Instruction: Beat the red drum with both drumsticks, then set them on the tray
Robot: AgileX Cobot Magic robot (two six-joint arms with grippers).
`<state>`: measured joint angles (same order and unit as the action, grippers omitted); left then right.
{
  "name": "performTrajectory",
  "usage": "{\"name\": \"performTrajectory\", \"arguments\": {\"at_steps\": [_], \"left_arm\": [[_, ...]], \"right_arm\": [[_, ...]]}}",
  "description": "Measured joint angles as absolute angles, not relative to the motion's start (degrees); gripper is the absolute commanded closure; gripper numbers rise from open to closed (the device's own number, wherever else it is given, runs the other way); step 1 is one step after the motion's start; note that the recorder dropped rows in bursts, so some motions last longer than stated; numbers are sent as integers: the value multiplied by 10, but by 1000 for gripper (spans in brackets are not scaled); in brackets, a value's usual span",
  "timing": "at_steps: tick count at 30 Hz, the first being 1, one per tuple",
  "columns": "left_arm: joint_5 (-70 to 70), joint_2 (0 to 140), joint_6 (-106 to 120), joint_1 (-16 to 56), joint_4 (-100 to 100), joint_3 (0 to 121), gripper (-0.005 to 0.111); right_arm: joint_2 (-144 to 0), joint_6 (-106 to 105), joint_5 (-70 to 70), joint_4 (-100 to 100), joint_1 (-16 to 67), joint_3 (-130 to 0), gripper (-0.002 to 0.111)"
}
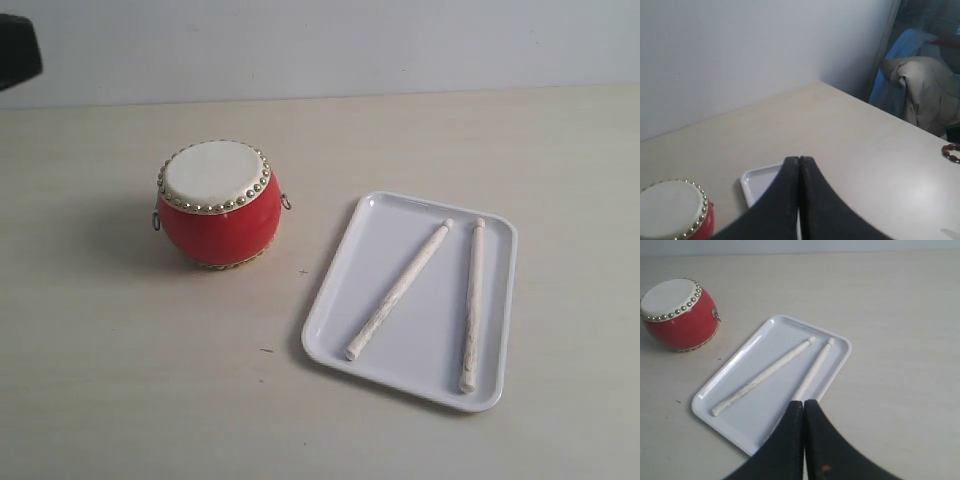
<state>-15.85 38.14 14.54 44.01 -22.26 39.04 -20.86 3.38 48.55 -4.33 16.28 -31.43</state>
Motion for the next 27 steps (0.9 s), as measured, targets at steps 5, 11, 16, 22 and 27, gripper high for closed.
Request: {"name": "performTrajectory", "arguments": {"at_steps": [5, 11, 16, 22, 27], "left_arm": [[-155, 355, 145, 440, -224, 388, 107], [-184, 344, 159, 436, -152, 388, 107], [-297, 294, 160, 357, -131, 384, 107], [-300, 155, 185, 199, -131, 307, 107], [-187, 45, 241, 116, -131, 204, 107]], "right_arm": [[-209, 34, 485, -43, 163, -314, 108], [-209, 34, 485, -43, 163, -314, 108], [-209, 34, 485, -43, 163, -314, 108], [-209, 34, 485, -43, 163, -314, 108], [-209, 34, 485, -43, 163, -314, 108]]}}
